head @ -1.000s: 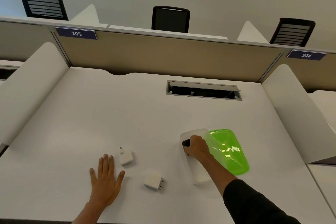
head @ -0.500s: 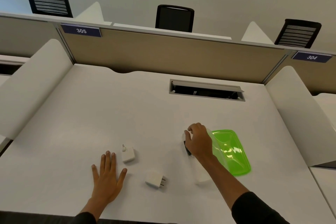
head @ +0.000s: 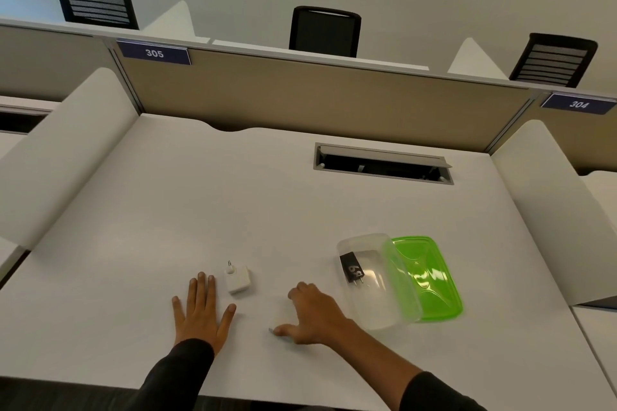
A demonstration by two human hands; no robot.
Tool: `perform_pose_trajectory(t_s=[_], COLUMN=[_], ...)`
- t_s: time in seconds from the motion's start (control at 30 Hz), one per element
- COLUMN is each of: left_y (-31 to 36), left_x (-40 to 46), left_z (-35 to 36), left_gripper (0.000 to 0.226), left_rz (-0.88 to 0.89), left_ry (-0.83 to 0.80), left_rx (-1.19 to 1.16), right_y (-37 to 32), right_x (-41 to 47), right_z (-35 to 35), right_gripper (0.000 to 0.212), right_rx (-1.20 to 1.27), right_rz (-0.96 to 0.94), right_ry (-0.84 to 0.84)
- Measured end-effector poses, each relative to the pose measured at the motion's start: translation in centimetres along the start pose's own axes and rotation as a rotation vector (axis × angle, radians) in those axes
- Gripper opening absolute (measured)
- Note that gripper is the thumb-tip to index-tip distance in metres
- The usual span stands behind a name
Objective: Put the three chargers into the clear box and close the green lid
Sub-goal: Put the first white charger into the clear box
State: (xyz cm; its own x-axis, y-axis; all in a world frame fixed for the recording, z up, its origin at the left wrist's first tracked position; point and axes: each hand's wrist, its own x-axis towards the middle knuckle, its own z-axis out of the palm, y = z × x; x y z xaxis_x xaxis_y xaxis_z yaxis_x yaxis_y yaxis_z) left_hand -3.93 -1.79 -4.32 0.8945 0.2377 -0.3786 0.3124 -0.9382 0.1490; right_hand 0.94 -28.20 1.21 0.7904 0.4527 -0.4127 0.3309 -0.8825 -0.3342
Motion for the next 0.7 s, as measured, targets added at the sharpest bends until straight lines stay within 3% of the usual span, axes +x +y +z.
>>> perform_pose_trajectory(t_s=[0.17,0.3,0.43,0.7], left_y=[0.1,0.2,0.2,0.1], left_x=[0.0,-0.1,-0.1,-0.2], left_z=[-0.1,-0.3,-0.3,-0.2], left_gripper=[0.119,0.120,0.120,0.120], left_rz=[-0.009,-0.011,-0.016,-0.016], left_ry=[-0.006,-0.018,-0.021,-0.023], left_rx=[0.026,0.030,0.032,0.032], right_y=[-0.5,-0.8,-0.8,1.5], right_x=[-0.1,-0.4,-0.4,-0.8], right_z=[1.3,1.8,1.0,-5.6], right_gripper=[0.079,0.057,0.056,0.058], right_rx=[-0.033,-0.021,0.004,0.115], right_rz=[-0.015,-0.060,-0.059,0.129], right_ry=[-0.027,0.048,0.127,0.479])
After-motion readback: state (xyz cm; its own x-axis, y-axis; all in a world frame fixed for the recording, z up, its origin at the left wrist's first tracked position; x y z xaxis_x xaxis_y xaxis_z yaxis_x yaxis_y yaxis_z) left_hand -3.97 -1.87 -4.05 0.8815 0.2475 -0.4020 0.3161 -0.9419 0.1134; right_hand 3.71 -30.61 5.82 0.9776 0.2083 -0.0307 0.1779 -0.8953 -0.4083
